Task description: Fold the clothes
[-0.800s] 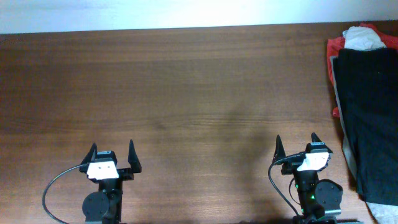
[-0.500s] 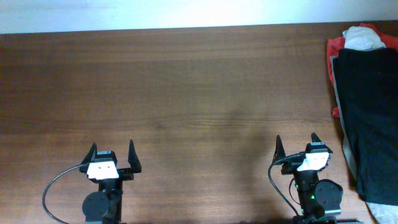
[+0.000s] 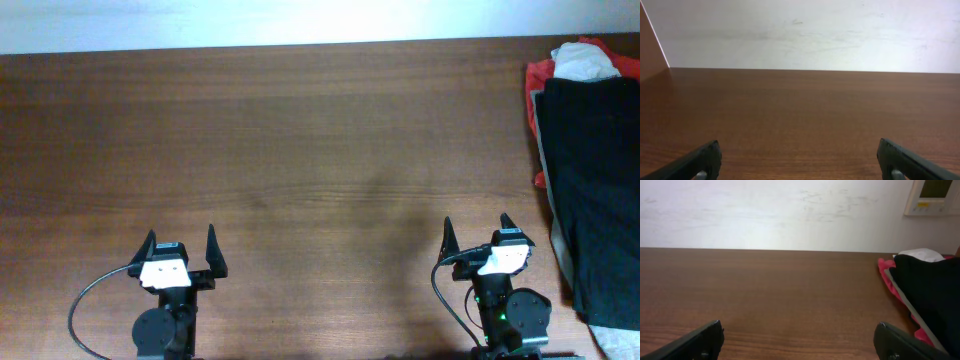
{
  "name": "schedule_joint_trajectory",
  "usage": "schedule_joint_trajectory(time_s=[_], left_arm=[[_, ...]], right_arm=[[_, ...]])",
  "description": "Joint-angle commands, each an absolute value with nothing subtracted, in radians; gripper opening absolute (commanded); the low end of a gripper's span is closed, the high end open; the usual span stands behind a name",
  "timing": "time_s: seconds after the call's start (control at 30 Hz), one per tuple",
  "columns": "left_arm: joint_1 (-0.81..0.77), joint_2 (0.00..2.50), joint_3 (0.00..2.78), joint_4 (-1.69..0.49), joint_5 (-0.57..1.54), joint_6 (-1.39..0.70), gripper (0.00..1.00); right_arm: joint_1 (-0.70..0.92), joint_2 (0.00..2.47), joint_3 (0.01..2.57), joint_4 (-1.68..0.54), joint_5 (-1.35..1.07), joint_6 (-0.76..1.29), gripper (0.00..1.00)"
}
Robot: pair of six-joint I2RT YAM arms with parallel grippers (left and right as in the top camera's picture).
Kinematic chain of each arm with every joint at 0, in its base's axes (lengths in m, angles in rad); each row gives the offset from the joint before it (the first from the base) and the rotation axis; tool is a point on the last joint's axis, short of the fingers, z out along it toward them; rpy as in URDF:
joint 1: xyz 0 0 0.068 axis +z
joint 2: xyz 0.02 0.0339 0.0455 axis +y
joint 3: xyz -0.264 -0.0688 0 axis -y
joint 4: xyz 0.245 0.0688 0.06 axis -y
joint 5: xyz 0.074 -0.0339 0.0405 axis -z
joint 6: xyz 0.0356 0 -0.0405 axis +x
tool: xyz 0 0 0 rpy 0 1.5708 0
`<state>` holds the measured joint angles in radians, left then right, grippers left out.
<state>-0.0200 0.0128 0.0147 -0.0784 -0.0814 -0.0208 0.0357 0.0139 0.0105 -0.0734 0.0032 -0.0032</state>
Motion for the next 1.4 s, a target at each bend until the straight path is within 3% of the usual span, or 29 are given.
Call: schedule_joint_trajectory(time_s=[0.0,1.0,1.07,1.2,1.37], left_arm=[[-0.017,0.007,0.009,-0.076,-0.074,-0.03,0.99],[-0.017,0.007,0.009,-0.076,-0.074,-0.03,0.99],[-0.017,0.007,0.009,-0.076,-0.074,-0.03,0.99],[-0.017,0.007,0.009,-0.076,-0.074,-0.03,0.99],[-0.017,0.007,0.009,-0.076,-0.074,-0.03,0.99]], right_arm=[[0.046,0.006,0.006,-0.08,0.019,-0.004,0.99],[0.046,0.006,0.006,-0.015,-0.003,0.005,0.99],[0.046,0.006,0.006,0.035,-0.112,0.071,0.99],[0.046,0.006,0.006,0.015,-0.555,0.402,0.99],[0.046,0.006,0.006,0.117,-0.572,0.517,0.99]])
